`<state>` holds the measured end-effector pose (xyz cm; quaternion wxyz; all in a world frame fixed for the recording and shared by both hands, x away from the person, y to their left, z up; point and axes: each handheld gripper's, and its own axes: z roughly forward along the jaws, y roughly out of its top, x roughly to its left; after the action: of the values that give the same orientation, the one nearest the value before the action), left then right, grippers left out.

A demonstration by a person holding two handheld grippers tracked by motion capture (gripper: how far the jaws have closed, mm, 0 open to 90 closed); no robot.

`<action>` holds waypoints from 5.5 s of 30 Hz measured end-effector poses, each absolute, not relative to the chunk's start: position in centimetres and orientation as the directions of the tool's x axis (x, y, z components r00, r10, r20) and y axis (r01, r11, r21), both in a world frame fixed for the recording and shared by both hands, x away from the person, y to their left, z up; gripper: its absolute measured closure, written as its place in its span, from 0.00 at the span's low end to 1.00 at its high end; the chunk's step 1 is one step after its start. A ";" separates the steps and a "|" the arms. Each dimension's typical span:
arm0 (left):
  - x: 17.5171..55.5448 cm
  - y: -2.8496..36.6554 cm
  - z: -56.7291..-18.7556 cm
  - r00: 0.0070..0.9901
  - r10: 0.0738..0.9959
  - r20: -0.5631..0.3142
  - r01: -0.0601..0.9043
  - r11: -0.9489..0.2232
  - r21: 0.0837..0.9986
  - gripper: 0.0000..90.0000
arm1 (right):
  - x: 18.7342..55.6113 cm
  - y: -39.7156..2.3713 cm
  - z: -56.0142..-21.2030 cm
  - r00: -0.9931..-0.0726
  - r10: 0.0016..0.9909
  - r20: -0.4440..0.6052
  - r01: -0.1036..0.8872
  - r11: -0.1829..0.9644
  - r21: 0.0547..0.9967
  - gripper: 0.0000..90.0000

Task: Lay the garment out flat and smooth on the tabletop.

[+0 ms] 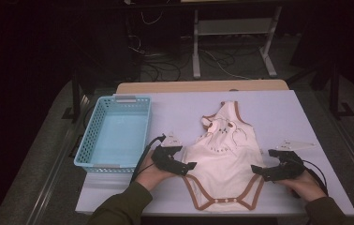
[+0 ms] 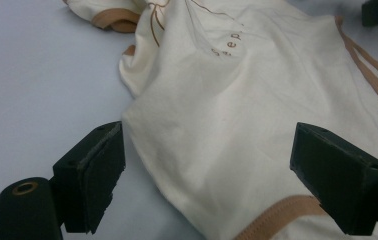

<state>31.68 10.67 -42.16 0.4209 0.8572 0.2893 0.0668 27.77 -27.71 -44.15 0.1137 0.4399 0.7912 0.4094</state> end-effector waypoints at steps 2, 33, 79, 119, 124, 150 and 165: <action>31.9 10.5 -42.0 0.818 0.559 -0.135 0.447 -0.471 0.760 0.16 | 27.8 -27.6 -44.2 -0.589 0.788 0.178 0.601 0.281 0.748 0.00; 40.6 6.2 -40.4 0.725 0.679 -0.114 0.505 -0.412 0.758 0.30 | 27.8 -27.9 -43.6 -0.612 0.772 0.172 0.574 0.284 0.768 0.00; 47.1 2.8 -44.8 0.676 0.708 -0.203 0.624 -0.404 0.669 0.95 | 27.8 -27.8 -44.0 -0.619 0.765 0.177 0.580 0.292 0.760 0.00; 54.5 3.3 -40.6 0.598 0.799 0.066 0.566 -0.480 0.670 0.97 | 27.6 -28.1 -43.8 -0.630 0.757 0.174 0.561 0.289 0.775 0.00; 55.3 3.2 -41.1 0.600 0.793 0.103 0.564 -0.511 0.649 0.96 | 27.6 -28.1 -43.9 -0.629 0.757 0.174 0.563 0.290 0.774 0.00; 47.0 6.0 -41.7 0.598 0.800 -0.050 0.586 -0.395 0.707 0.71 | 27.6 -27.8 -43.9 -0.638 0.752 0.165 0.561 0.306 0.769 0.00; 43.8 7.6 -43.9 0.580 0.802 -0.143 0.642 -0.342 0.686 0.78 | 27.6 -27.6 -44.0 -0.639 0.752 0.162 0.562 0.313 0.765 0.00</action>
<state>43.83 7.63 -43.94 0.3623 0.8115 0.4449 0.1106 27.56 -27.56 -43.98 0.1131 0.4095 0.8025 0.4190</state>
